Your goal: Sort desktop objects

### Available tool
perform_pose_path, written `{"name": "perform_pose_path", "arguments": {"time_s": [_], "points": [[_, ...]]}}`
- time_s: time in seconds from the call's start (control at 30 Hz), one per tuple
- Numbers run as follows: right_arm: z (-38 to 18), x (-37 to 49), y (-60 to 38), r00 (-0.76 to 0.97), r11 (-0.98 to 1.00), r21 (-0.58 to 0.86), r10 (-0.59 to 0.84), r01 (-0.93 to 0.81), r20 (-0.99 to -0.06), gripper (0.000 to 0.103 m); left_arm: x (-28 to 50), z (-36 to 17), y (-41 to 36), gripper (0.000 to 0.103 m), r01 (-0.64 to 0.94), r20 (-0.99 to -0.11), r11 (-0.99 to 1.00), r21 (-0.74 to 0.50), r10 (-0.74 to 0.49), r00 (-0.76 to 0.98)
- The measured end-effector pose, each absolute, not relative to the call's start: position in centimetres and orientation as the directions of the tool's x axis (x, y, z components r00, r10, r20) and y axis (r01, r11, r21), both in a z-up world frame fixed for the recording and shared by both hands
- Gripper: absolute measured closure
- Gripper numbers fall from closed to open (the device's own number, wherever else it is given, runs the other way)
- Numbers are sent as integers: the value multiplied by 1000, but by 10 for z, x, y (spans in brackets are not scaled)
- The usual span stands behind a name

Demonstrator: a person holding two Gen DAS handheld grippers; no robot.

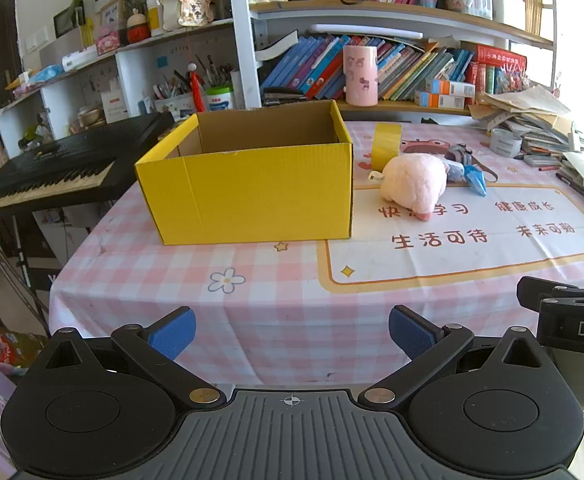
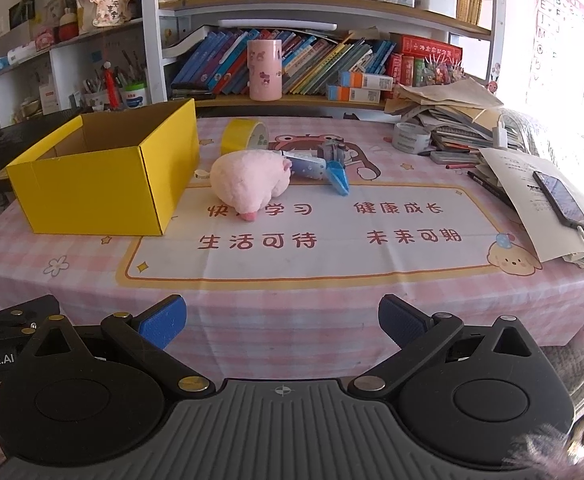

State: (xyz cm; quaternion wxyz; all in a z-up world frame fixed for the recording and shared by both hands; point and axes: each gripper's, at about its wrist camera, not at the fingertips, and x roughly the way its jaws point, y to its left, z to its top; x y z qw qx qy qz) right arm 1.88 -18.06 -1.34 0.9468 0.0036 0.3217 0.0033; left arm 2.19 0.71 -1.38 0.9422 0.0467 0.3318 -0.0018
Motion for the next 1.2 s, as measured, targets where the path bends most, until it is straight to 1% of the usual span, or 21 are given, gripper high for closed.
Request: {"name": "perform_pose_path", "arguments": {"time_s": [1.2], "points": [[-14,15,-179,790,1000,14,16,-10,-613,0,16,-13,4,0,52,-628,994,93,18,778]]}}
